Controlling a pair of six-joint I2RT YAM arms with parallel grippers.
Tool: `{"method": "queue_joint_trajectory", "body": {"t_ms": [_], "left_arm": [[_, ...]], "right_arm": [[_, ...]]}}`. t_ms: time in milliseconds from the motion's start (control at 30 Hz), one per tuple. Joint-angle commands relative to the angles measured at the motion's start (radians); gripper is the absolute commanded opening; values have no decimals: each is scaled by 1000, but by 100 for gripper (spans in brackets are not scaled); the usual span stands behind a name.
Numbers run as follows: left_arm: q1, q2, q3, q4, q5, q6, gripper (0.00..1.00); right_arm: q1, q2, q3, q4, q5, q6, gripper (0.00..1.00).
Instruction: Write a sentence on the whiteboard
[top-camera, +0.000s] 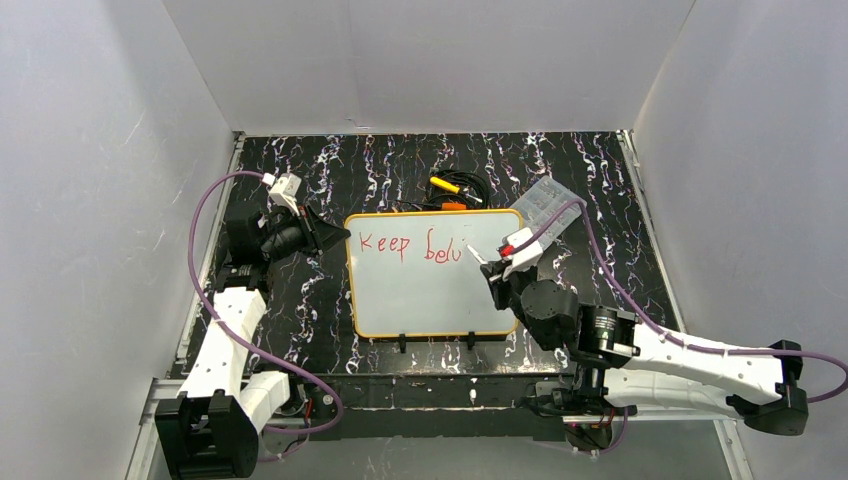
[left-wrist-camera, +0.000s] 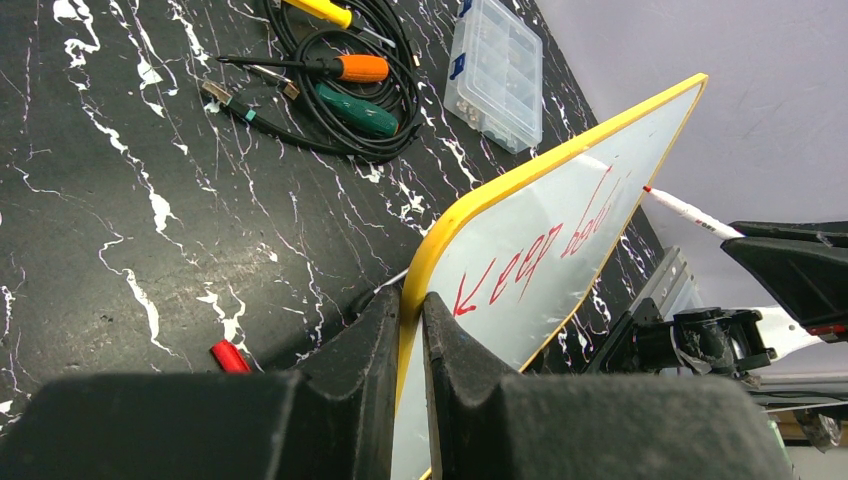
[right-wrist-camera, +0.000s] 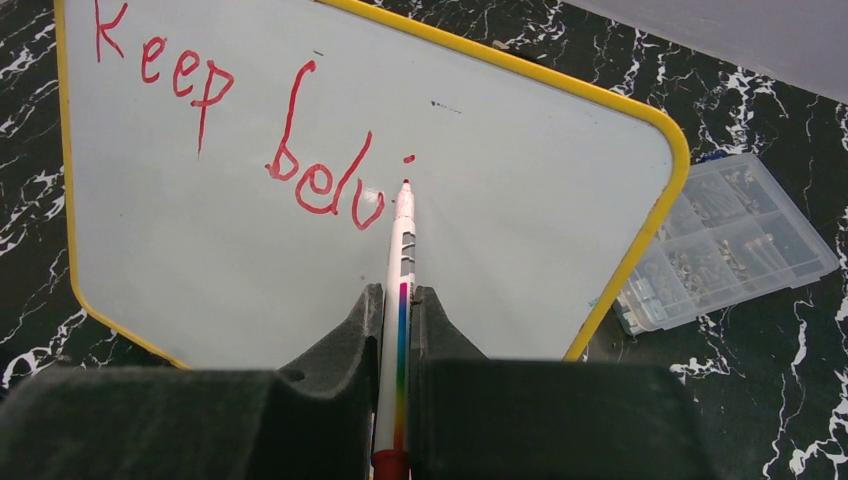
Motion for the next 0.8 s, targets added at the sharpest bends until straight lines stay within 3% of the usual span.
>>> {"method": "queue_joint_trajectory", "body": {"t_ms": [0, 767], "left_arm": [[-8, 10, 21, -39, 23, 11, 0], [-10, 9, 22, -34, 30, 4, 0]], "right_arm": [[-3, 17, 0, 1, -17, 21, 1], [-3, 100, 26, -84, 14, 92, 1]]}}
